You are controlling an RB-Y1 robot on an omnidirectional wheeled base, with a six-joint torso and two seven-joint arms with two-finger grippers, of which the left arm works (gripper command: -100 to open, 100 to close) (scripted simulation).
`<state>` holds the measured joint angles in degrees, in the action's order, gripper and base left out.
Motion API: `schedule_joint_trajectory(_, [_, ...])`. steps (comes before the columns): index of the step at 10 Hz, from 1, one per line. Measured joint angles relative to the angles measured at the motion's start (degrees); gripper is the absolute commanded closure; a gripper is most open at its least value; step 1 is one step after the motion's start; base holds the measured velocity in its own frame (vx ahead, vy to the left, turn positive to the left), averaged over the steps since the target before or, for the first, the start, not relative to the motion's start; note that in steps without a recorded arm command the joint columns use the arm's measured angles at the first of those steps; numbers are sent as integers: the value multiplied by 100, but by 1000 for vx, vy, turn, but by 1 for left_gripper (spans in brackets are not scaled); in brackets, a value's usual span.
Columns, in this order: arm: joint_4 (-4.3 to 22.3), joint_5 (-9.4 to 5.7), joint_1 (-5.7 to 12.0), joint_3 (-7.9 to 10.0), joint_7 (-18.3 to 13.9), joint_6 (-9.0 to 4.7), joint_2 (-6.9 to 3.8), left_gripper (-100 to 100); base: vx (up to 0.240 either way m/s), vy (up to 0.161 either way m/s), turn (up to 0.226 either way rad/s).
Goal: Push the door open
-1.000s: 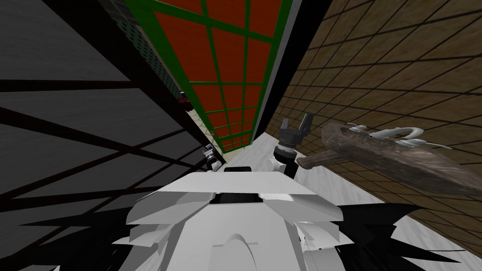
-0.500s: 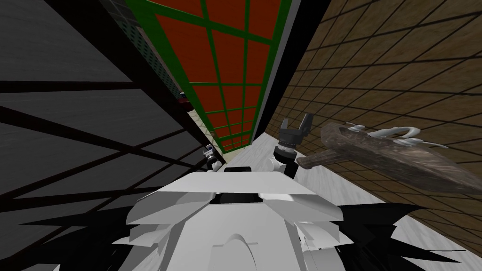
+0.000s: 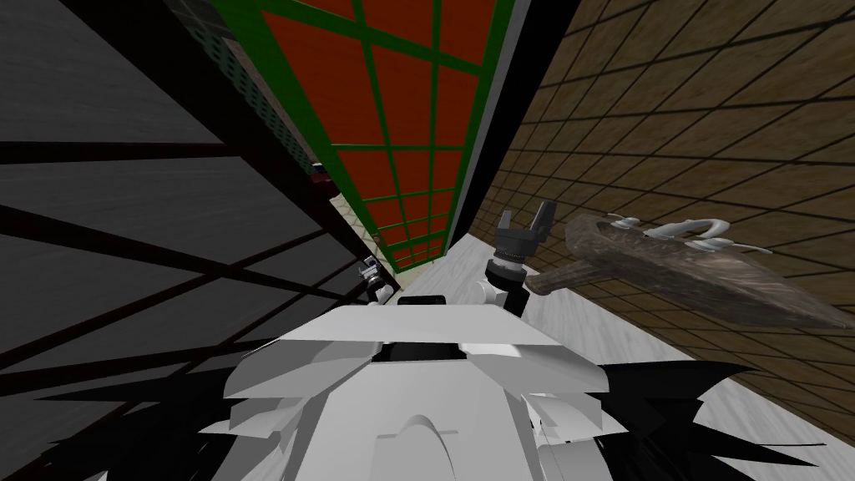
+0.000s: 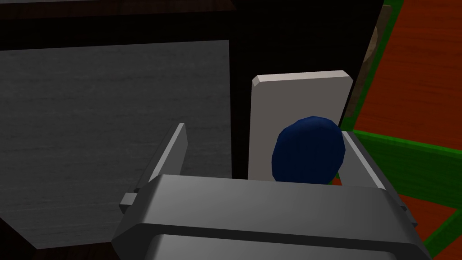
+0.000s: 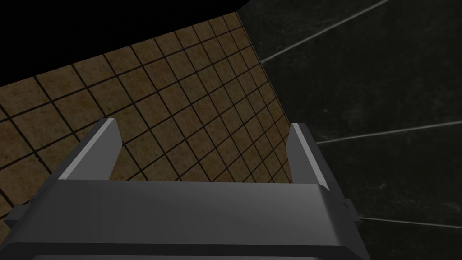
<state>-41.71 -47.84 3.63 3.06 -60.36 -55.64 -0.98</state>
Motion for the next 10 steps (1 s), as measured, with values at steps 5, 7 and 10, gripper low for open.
schedule_joint_trajectory(5, [-201,-2,-124,9,34,57,-16,100,4,-3,-6])
schedule_joint_trajectory(7, [-60,-1,-14,10,21,44,-28,100,3,-3,20])
schedule_joint_trajectory(10, [26,-64,77,129,76,-10,19,100,18,75,-86])
